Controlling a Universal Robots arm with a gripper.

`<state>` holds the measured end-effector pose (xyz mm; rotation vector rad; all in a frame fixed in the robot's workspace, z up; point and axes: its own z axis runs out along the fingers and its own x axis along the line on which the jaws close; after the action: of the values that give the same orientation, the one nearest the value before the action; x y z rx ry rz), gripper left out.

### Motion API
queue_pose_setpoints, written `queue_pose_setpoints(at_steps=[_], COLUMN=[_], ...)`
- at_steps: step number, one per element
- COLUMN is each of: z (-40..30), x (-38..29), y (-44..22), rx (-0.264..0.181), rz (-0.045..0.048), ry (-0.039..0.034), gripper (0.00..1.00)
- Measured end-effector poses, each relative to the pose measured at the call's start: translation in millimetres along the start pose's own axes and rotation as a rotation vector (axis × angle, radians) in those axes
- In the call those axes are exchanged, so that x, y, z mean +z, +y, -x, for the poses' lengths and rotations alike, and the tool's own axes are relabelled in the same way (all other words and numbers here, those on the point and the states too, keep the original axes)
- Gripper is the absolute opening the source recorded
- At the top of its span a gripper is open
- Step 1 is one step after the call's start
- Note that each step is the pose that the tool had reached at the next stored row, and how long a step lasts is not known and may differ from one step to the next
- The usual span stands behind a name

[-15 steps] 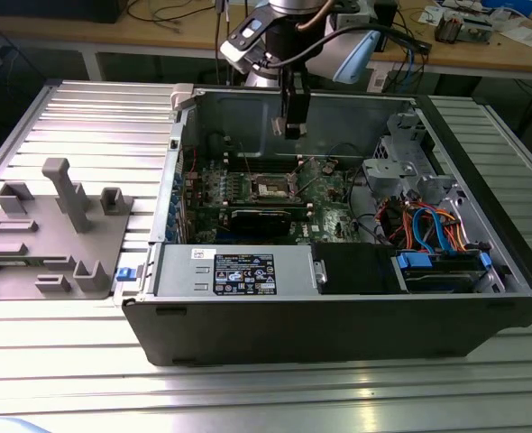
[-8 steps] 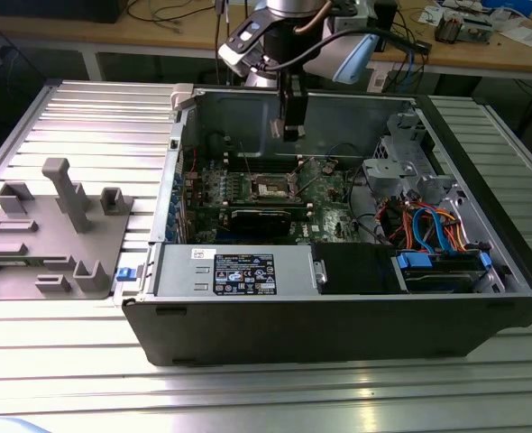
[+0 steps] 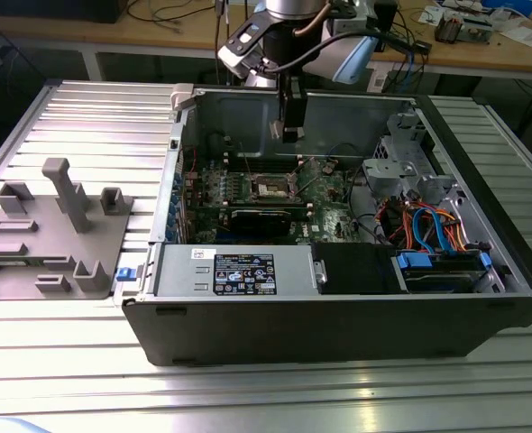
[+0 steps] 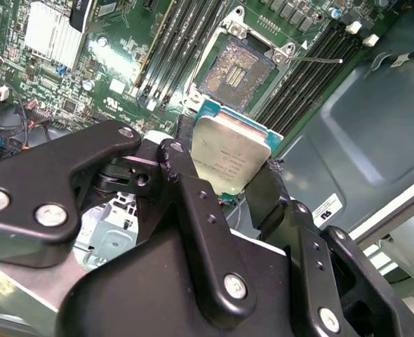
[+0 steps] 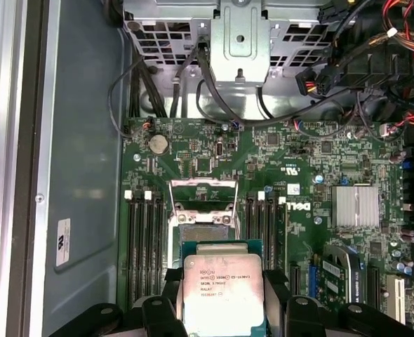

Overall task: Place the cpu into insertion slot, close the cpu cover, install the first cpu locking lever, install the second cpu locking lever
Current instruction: 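Place the cpu into insertion slot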

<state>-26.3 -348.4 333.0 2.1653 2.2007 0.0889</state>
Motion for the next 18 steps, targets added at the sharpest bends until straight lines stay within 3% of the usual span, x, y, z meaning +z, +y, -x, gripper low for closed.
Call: queue_pose_setpoints(at_steps=[18], z=[0.0], x=[5.1], y=[-2.6], rx=[0.0], rz=[0.0], ry=[0.0001], gripper=[0.54])
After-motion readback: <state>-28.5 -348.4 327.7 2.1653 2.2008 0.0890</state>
